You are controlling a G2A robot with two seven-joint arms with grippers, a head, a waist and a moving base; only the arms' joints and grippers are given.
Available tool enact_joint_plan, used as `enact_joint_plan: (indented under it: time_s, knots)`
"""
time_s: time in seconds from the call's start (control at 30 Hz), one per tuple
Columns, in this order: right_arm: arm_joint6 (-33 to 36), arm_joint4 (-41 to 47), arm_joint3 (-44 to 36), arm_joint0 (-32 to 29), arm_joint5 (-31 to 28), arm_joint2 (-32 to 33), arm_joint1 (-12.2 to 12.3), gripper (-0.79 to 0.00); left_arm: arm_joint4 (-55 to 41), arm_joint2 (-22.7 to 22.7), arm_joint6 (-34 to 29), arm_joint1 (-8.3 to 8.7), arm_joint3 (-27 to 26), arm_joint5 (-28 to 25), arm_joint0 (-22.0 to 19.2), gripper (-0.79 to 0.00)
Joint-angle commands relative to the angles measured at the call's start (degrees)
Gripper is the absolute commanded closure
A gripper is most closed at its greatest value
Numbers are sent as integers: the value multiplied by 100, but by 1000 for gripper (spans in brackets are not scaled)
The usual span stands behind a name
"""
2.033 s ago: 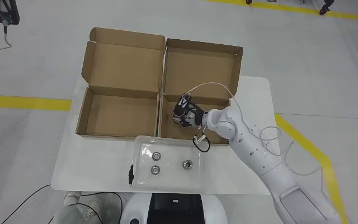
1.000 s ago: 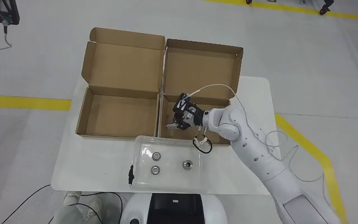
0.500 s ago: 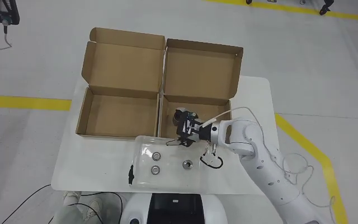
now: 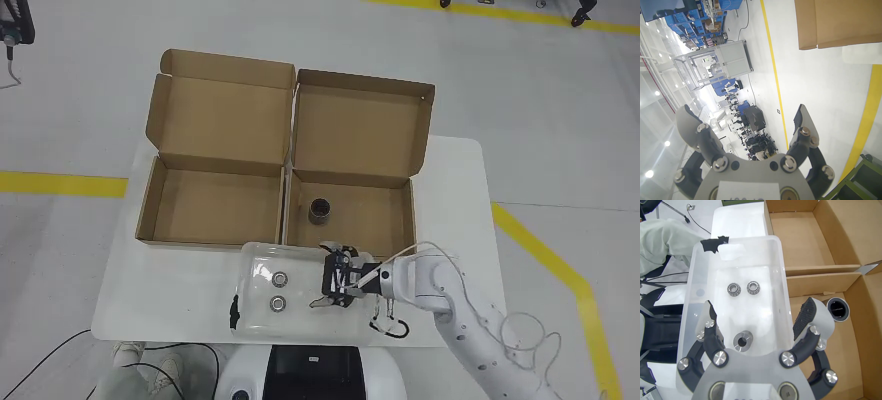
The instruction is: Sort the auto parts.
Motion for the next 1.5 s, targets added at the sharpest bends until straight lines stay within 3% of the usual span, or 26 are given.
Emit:
enact_joint_plan:
  time_s: [0.0, 0.33, 0.73, 0.9, 1.2, 1.33, 1.47]
  knots:
    - [21, -208, -155, -171, 57, 6, 36, -785, 0, 0, 0, 0, 0, 0, 0, -785]
    - [-108, -671, -336, -478, 56, 14, 149, -723, 0, 0, 0, 0, 0, 0, 0, -785]
    - [817, -329, -170, -483, 475, -52, 191, -696, 0, 0, 0, 0, 0, 0, 0, -785]
    - [1440, -146, -186, -356, 698, -221, 173, -693, 0, 0, 0, 0, 0, 0, 0, -785]
    - [1953, 127, -27, -87, 856, -506, 140, -668, 0, 0, 0, 0, 0, 0, 0, -785]
    - [2212, 225, 10, 28, 984, -638, 121, -613, 0, 0, 0, 0, 0, 0, 0, -785]
    - [2493, 330, 36, 120, 1134, -761, 104, -493, 0, 0, 0, 0, 0, 0, 0, -785]
